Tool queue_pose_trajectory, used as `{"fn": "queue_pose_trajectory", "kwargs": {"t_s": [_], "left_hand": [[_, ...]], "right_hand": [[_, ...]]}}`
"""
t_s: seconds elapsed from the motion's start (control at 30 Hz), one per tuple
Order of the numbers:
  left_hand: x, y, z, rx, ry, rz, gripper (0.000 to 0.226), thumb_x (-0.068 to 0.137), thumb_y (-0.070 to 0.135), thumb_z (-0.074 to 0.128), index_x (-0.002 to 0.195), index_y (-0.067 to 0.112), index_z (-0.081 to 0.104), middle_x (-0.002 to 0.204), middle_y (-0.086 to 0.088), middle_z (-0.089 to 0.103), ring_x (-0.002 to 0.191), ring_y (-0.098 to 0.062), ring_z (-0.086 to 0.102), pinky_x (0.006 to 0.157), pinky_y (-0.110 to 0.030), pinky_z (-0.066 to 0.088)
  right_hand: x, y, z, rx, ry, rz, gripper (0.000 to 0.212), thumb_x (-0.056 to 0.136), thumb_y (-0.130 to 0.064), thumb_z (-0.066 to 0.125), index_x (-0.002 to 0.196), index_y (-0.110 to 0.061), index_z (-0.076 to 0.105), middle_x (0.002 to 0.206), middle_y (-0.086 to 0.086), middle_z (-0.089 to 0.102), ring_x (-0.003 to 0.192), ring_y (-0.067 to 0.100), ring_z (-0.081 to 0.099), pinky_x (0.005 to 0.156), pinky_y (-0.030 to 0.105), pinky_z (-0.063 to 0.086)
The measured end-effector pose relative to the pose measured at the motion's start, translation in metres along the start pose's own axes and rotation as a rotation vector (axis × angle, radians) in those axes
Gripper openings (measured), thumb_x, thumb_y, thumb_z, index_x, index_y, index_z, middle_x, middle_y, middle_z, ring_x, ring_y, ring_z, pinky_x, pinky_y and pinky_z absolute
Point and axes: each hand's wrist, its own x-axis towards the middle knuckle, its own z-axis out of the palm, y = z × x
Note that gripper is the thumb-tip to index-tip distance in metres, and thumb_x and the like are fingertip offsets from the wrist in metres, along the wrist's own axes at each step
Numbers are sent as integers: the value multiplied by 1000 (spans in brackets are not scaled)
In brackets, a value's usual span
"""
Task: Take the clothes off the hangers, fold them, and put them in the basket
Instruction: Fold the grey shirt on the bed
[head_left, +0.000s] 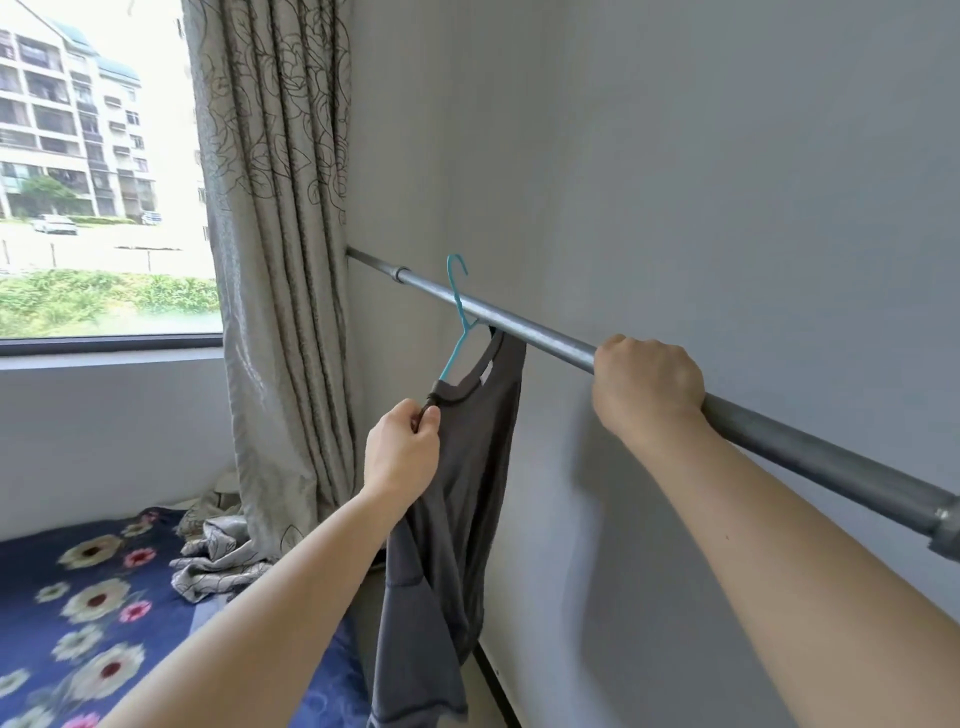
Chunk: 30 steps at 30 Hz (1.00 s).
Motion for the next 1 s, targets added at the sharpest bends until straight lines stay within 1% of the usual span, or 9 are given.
{"fn": "queue_pose_trajectory", "kwargs": {"t_s": [0.13, 0.23, 0.33, 0.47, 0.57, 0.63, 0.7, 0.87, 1.0], "left_hand": [[-35, -15, -36, -76, -33, -19, 37, 98, 28, 51, 72, 4, 42, 62, 0, 38, 59, -15, 34, 56, -29, 28], [-60, -32, -74, -54, 6, -30, 37, 97, 27, 54, 68, 9, 39, 61, 2, 35, 57, -13, 31, 54, -29, 26], [-87, -42, -113, -45, 35, -35, 39, 96, 27, 56, 70, 3, 40, 59, 3, 36, 56, -12, 32, 52, -27, 24], [-132, -48, -177, -77, 42, -14, 36, 94, 26, 60, 72, 1, 48, 54, 8, 37, 50, -7, 32, 47, -19, 26], [-173, -56, -243, -74, 13, 5, 34, 94, 27, 61, 68, 7, 53, 54, 9, 42, 50, -4, 35, 49, -17, 27], [-198, -63, -295, -81, -17, -7, 36, 92, 31, 63, 62, 16, 51, 54, 11, 42, 52, -5, 35, 52, -20, 29], [-228, -74, -362, -100, -101, -39, 35, 87, 38, 65, 65, 14, 54, 60, 6, 49, 58, -8, 40, 60, -26, 33], [-289, -77, -501, -154, -578, -115, 37, 94, 40, 53, 85, 7, 68, 78, 3, 66, 73, -9, 62, 79, -27, 52], [-311, -110, -608, -4, -452, -183, 30, 97, 32, 55, 96, 5, 69, 99, -7, 72, 84, -14, 69, 80, -27, 52]], "right_hand": [[-5, -3, 3, 4, 51, -3, 17, 96, -17, 46, 110, -8, 51, 100, 7, 63, 74, 23, 50, 62, 31, 36], [-19, -23, 13, 89, 138, -83, 33, 93, -24, 47, 121, -7, 48, 122, 10, 52, 107, 28, 48, 89, 40, 36], [-53, -76, 5, 723, -42, -118, 40, 92, -29, 54, 126, -9, 51, 130, 6, 47, 125, 26, 39, 103, 37, 31], [-95, -159, -49, 1538, -384, 32, 15, 94, -23, 55, 99, -10, 60, 87, 1, 57, 82, 18, 57, 83, 32, 46], [-125, -207, -105, 1936, -547, 159, 16, 92, -16, 58, 102, -4, 56, 87, 11, 55, 78, 25, 61, 71, 34, 57], [-151, -236, -141, 2054, -638, 224, 19, 91, -12, 59, 107, -2, 51, 86, 15, 53, 72, 27, 62, 68, 35, 59], [-189, -271, -180, 2096, -702, 263, 7, 94, -11, 55, 94, -5, 52, 74, 10, 48, 57, 21, 56, 57, 32, 56], [-271, -342, -253, 1988, -847, 162, 9, 99, -18, 50, 95, -12, 55, 52, -2, 32, 41, 9, 32, 36, 19, 33], [-342, -403, -323, 1865, -977, -2, 11, 99, -20, 50, 91, -12, 50, 60, -3, 32, 38, 5, 30, 34, 15, 29]]}}
